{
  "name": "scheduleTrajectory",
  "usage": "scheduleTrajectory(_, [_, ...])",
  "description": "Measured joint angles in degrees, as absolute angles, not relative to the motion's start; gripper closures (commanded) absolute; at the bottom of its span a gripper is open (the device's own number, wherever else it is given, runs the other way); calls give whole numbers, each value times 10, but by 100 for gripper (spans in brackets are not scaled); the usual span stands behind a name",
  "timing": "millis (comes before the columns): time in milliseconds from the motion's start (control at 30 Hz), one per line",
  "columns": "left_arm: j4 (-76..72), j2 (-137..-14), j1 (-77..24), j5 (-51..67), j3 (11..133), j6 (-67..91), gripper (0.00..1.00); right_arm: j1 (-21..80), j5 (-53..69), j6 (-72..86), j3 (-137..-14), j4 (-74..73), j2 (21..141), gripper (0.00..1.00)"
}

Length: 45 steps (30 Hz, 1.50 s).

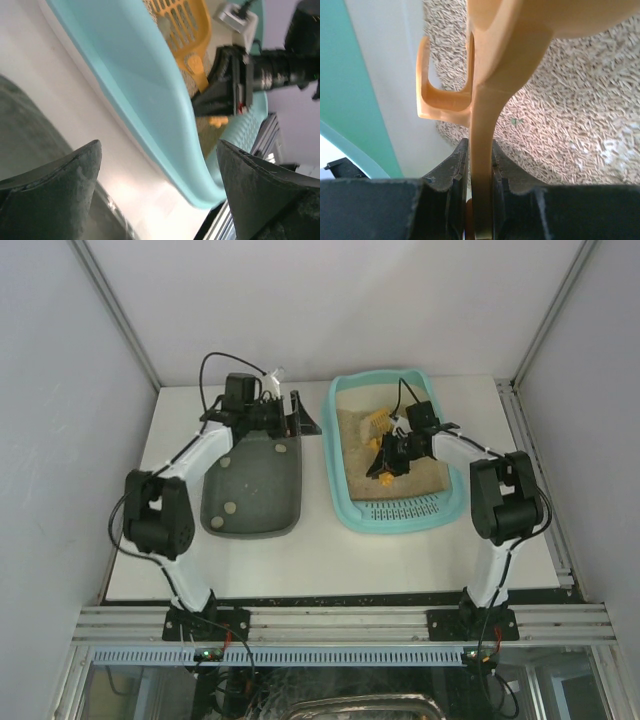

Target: Clean the litter box

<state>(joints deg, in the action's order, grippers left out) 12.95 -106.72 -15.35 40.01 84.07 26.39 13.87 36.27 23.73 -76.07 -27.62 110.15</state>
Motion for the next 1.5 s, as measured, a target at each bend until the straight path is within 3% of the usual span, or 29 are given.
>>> scheduleTrajectory(367, [424, -682, -127, 321, 789, -59, 0, 130, 366, 293, -594, -157, 994, 100])
scheduleTrajectory(567, [556, -474, -126, 297, 691, -162, 0, 95, 433, 401, -435, 85, 911, 100])
scheduleTrajectory(1000, [548, -397, -97, 169, 539, -104, 0, 95, 528, 734, -292, 708, 995, 100])
scheduleTrajectory(1500, [481, -394, -100, 106, 485, -90, 0, 114, 513, 785, -273, 811, 1000, 100])
